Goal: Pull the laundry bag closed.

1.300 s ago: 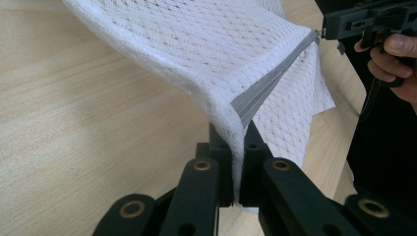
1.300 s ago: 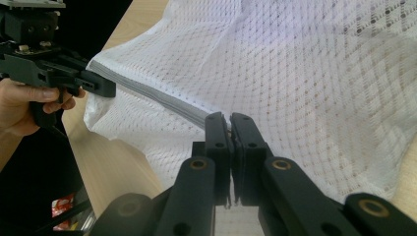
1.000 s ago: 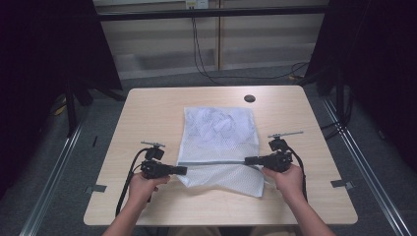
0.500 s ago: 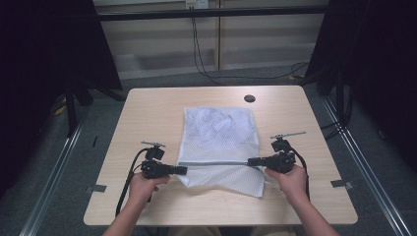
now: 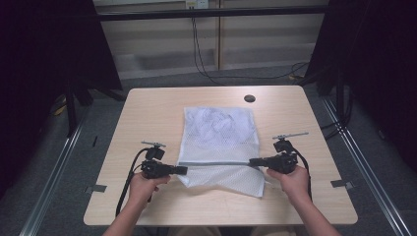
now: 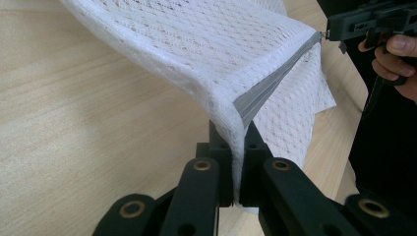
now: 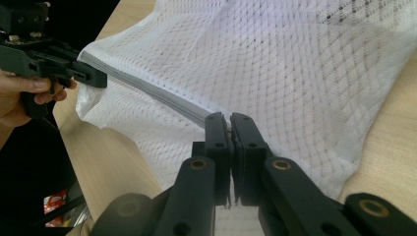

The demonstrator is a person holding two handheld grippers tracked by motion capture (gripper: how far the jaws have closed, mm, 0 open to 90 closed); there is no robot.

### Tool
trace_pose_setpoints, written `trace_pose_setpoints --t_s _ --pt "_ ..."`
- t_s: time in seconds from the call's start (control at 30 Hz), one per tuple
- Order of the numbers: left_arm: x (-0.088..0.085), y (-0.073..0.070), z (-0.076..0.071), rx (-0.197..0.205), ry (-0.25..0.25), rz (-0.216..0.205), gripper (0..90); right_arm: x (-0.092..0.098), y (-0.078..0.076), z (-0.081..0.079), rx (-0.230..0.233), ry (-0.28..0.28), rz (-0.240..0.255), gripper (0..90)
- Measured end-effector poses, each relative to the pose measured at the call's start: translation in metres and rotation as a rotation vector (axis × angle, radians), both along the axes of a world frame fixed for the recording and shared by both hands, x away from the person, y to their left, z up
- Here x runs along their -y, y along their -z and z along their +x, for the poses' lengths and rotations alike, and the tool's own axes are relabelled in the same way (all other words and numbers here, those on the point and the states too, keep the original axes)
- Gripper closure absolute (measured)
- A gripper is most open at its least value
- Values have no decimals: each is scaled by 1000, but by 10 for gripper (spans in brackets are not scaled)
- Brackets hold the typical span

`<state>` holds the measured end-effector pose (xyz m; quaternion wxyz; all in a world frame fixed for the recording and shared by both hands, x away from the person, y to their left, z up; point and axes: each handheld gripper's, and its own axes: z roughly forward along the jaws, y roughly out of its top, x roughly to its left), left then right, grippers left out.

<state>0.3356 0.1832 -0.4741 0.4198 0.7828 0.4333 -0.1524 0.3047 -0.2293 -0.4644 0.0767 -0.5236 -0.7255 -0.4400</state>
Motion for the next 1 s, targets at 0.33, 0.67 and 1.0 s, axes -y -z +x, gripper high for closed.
trace_pose_setpoints --t_s 0.33,0.67,1.0 --pt "-1 0 0 -2 -1 -3 885 3 0 -1 -2 6 -5 869" --pt "-1 -1 0 6 -1 3 885 9 1 -2 -2 15 -9 869" --pt "-1 0 0 3 -3 5 885 10 1 -2 -3 16 -13 870"
